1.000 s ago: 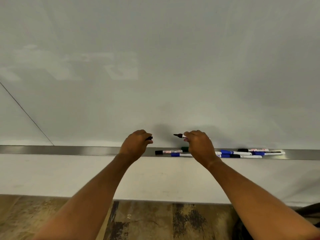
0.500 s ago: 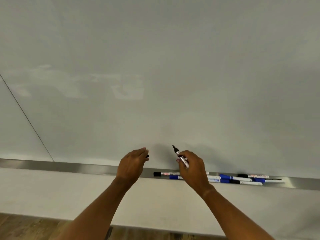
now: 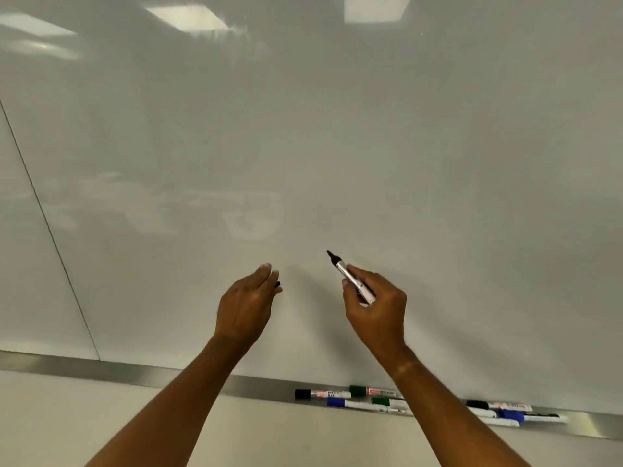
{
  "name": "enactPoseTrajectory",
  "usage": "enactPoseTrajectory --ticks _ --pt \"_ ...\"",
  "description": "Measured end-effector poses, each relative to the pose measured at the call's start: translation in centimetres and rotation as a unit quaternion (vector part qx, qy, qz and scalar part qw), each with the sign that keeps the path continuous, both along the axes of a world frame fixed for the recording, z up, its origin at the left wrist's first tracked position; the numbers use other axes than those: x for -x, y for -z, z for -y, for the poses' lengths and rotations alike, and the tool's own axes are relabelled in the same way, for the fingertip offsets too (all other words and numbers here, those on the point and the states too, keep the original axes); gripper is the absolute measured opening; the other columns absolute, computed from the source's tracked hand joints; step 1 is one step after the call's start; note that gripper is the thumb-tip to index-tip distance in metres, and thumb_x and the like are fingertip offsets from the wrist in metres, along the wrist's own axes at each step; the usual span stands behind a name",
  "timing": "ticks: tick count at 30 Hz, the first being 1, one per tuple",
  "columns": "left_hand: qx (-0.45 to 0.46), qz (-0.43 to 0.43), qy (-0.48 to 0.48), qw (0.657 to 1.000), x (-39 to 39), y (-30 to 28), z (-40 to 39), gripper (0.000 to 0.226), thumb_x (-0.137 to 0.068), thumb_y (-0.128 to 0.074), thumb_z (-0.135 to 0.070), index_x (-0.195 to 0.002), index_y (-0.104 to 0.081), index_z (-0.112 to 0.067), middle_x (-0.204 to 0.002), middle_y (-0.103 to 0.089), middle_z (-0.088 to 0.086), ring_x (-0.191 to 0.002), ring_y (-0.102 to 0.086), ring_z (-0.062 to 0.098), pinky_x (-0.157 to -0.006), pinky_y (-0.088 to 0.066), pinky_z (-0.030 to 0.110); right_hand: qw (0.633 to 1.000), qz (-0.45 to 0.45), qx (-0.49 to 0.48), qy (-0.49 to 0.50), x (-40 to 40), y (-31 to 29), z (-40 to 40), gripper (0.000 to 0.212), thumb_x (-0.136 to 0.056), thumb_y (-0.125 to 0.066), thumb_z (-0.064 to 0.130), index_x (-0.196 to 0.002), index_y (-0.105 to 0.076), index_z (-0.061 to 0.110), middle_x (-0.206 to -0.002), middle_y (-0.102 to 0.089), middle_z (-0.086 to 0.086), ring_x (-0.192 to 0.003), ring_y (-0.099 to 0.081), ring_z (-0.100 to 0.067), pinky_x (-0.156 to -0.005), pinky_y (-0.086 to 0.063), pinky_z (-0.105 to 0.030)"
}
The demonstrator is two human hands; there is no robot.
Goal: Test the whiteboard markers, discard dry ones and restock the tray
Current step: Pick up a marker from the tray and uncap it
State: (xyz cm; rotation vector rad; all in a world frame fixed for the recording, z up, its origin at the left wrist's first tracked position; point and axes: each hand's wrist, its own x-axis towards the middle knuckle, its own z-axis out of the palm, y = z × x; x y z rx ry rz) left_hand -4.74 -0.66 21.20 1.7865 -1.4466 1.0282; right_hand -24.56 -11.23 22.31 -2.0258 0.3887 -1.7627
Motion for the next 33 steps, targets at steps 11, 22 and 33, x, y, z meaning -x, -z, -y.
enactPoseTrajectory --ticks 11,22,33 --pt "0.124 0.096 0.072 0.985 -1.4 -10.6 5.3 0.028 -0.079 -0.076 -0.011 -0.105 -0.07 -0.001 -0.114 -0.066 0.019 -0.107 -0.063 0.03 -0.08 -0.053 0.037 0.988 0.144 -0.038 0.043 -0.4 -8.8 3.0 0.022 -0.08 -0.078 0.02 -0.1 -0.074 0.012 -0.082 -0.071 0.001 -0.07 -0.069 -0.019 -0.062 -0.057 -0.042" --pt "0.145 0.113 0.093 0.979 -3.3 -13.5 8.9 0.029 -0.082 -0.072 -0.013 -0.108 -0.069 0.001 -0.117 -0.063 0.022 -0.109 -0.061 0.033 -0.09 -0.049 0.04 0.978 0.17 0.038 0.111 -0.3 -14.2 5.0 0.02 -0.083 -0.071 0.018 -0.101 -0.071 0.01 -0.079 -0.066 0.0 -0.066 -0.066 -0.02 -0.056 -0.055 -0.042" --pt "0.157 0.131 0.085 0.975 -4.6 -13.8 10.0 0.031 -0.09 -0.059 -0.02 -0.111 -0.067 0.001 -0.121 -0.061 0.022 -0.113 -0.059 0.033 -0.096 -0.045 0.04 0.972 0.196 0.063 0.111 0.2 -17.0 6.5 0.014 -0.081 -0.072 0.018 -0.09 -0.063 0.012 -0.075 -0.066 -0.003 -0.061 -0.065 -0.025 -0.052 -0.052 -0.043"
